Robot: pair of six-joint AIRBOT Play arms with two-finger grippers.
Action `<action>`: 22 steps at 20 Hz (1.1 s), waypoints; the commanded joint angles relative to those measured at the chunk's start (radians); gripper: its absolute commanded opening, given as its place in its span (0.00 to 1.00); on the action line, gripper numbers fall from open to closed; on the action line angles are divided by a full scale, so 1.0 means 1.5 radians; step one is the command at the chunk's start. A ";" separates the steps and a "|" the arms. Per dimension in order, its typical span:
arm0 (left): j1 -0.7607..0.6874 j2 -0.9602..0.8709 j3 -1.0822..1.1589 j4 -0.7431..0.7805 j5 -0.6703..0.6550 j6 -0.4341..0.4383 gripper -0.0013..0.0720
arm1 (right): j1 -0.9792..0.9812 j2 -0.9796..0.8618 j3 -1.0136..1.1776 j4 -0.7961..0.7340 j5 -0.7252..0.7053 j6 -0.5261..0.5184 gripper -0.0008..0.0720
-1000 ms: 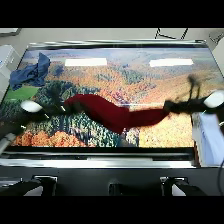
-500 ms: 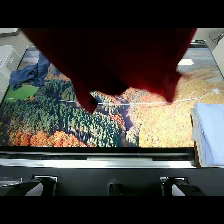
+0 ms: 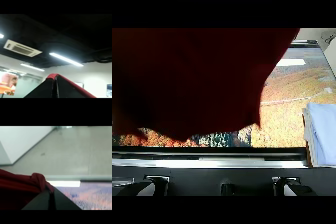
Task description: Fold the clothes and pants, and hang the long-sleeved shirts on hangers.
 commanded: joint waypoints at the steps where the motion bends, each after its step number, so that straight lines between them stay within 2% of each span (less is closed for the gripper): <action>1: -0.024 -0.090 -0.009 0.003 0.049 0.032 0.07 | -0.001 -0.060 -0.129 0.002 0.174 0.070 0.06; 3: -0.057 -0.189 -0.009 0.003 0.012 0.037 0.06 | -0.001 -0.116 -0.249 -0.003 0.149 0.069 0.06; 4: -0.072 -0.246 -0.009 0.003 -0.036 0.036 0.07 | -0.001 -0.145 -0.293 -0.010 0.125 0.069 0.06; 6: -0.099 -0.349 -0.009 0.003 -0.179 0.026 0.06 | -0.001 -0.214 -0.351 -0.016 0.095 0.080 0.06; 8: -0.121 -0.446 -0.009 0.005 -0.360 -0.009 0.06 | -0.001 -0.284 -0.368 -0.016 0.112 0.081 0.06; 9: -0.135 -0.489 -0.013 0.022 -0.442 -0.057 0.06 | -0.001 -0.312 -0.369 -0.016 0.129 0.081 0.06; 10: -0.148 -0.523 -0.021 0.071 -0.509 -0.131 0.06 | -0.001 -0.337 -0.369 -0.016 0.148 0.078 0.06; 12: -0.174 -0.562 -0.036 0.231 -0.612 -0.301 0.07 | -0.001 -0.362 -0.369 -0.017 0.167 0.068 0.06; 13: -0.185 -0.573 -0.039 0.303 -0.657 -0.362 0.20 | -0.001 -0.367 -0.369 -0.022 0.168 0.064 0.06; 14: -0.192 -0.579 -0.041 0.350 -0.700 -0.412 0.66 | -0.001 -0.367 -0.369 -0.030 0.166 0.062 0.06; 15: -0.192 -0.581 -0.041 0.368 -0.741 -0.431 0.99 | -0.001 -0.367 -0.369 -0.040 0.165 0.056 0.06; 20: -0.126 -0.534 -0.062 0.408 -0.980 -0.409 0.99 | -0.001 -0.367 -0.369 -0.093 0.225 0.018 0.06; 22: -0.107 -0.460 -0.187 0.472 -0.978 -0.396 0.99 | -0.001 -0.367 -0.369 -0.098 0.256 -0.001 0.06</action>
